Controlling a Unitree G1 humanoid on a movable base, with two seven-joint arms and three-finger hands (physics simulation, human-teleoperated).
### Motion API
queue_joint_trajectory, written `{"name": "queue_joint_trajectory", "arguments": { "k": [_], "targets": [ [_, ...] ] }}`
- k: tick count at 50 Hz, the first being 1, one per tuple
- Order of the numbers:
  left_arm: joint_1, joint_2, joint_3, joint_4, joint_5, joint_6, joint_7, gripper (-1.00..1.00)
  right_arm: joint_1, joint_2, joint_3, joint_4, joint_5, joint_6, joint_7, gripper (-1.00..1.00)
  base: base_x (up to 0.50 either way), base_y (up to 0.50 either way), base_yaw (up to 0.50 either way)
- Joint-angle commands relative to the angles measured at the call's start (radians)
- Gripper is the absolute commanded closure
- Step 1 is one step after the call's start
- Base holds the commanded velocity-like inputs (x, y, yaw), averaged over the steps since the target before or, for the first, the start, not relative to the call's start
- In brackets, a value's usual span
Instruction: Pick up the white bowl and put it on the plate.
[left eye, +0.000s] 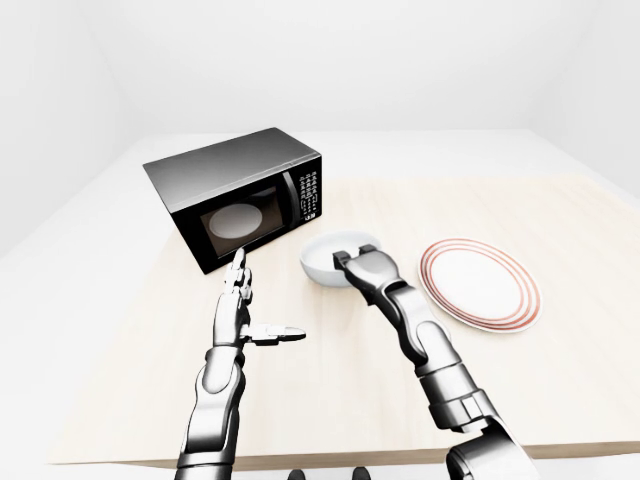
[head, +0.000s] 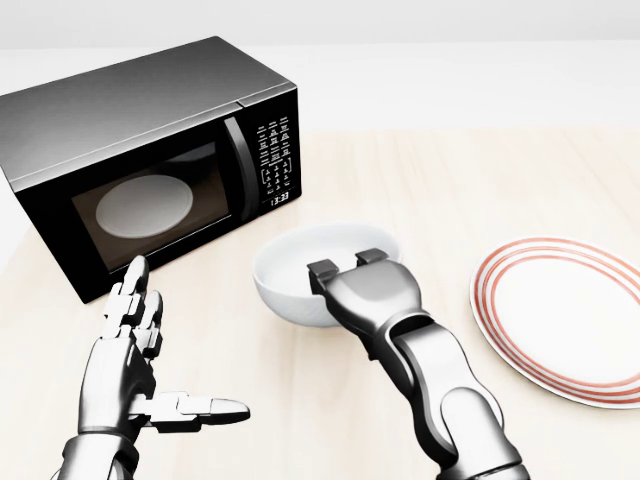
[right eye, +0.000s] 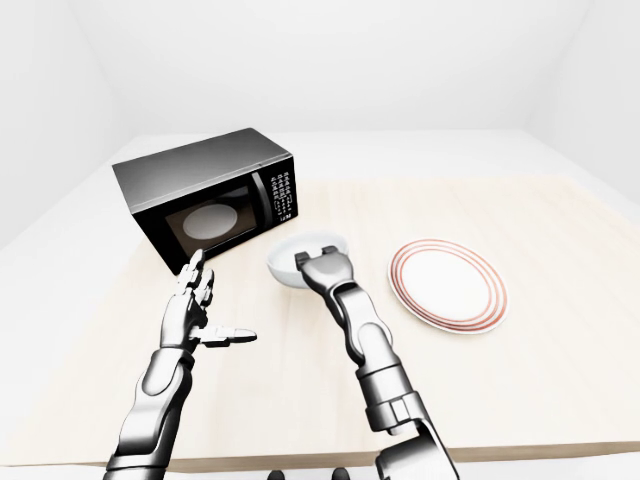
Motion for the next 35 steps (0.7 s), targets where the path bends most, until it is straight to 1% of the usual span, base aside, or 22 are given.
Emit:
{"name": "queue_joint_trajectory", "arguments": {
  "k": [1, 11, 22, 35],
  "targets": [
    [0.0, 0.0, 0.0, 0.0, 0.0, 0.0, 0.0, -1.0, -0.037, -0.014, -0.01, 0.025, 0.061, 0.0, -0.141, 1.0, 0.0, 0.0, 0.0],
    [0.0, 0.0, 0.0, 0.0, 0.0, 0.0, 0.0, -1.0, -0.04, -0.018, -0.016, 0.001, 0.054, 0.0, -0.162, 1.0, 0.0, 0.0, 0.0],
    [0.0, 0.0, 0.0, 0.0, 0.0, 0.0, 0.0, -1.0, -0.059, -0.034, -0.028, 0.027, 0.032, 0.0, -0.245, 1.0, 0.0, 0.0, 0.0],
    [0.0, 0.0, 0.0, 0.0, 0.0, 0.0, 0.0, -1.0, -0.093, -0.062, -0.049, 0.077, 0.032, 0.0, -0.318, 1.0, 0.0, 0.0, 0.0]
  ]
}}
